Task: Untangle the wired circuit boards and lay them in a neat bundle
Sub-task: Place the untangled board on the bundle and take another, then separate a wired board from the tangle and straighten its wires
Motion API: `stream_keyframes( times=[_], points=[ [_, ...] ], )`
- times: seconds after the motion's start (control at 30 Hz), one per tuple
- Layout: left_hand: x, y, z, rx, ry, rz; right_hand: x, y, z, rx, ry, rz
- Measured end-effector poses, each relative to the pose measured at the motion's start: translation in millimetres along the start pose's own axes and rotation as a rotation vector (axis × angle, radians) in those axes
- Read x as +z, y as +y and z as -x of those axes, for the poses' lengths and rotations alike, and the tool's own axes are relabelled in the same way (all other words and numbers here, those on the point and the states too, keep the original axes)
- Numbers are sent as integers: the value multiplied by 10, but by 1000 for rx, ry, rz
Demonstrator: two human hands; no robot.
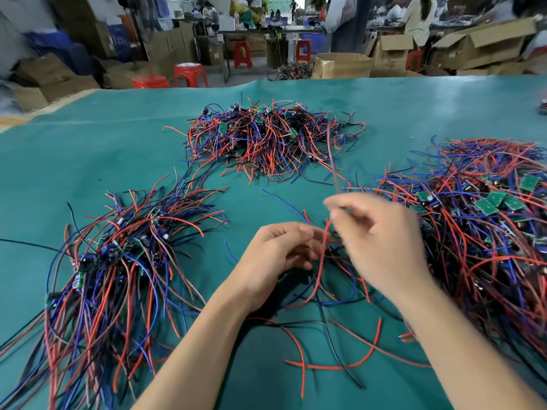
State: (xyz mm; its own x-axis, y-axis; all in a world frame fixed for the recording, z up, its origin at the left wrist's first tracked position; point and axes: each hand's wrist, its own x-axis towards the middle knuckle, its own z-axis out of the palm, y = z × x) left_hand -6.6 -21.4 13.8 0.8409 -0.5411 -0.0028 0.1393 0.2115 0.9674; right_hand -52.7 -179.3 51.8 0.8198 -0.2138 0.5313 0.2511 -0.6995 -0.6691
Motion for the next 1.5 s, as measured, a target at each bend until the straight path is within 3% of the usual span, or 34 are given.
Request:
stream_keyframes(
  times=[0.17,0.37,0.5,0.63,0.73,0.9,1.13,1.3,1.5],
  points=[
    [-11,-7,-11,3,34,-6,-893,127,-372,124,182,80],
    [13,8,2,-7,56,9,-1688,381,-904,248,-166,609],
    [22,23,-5,-19,72,9,-1326,202,-1225,125,-210,745],
    [23,18,-8,-23,84,12,-478,102,-1427,54,-556,707],
    [23,17,-12,-23,88,11,131,304,-1535,117,-663,724],
    [20,16,-6,-22,90,20,628,718,-1447,296,-624,629],
    [36,36,4,-31,90,9,556,661,-1414,352,-470,528],
    [39,45,7,-43,100,25,410,504,-1289,408,-290,223],
    [36,74,2,-61,144,107,138,159,-989,366,-196,-79]
  ],
)
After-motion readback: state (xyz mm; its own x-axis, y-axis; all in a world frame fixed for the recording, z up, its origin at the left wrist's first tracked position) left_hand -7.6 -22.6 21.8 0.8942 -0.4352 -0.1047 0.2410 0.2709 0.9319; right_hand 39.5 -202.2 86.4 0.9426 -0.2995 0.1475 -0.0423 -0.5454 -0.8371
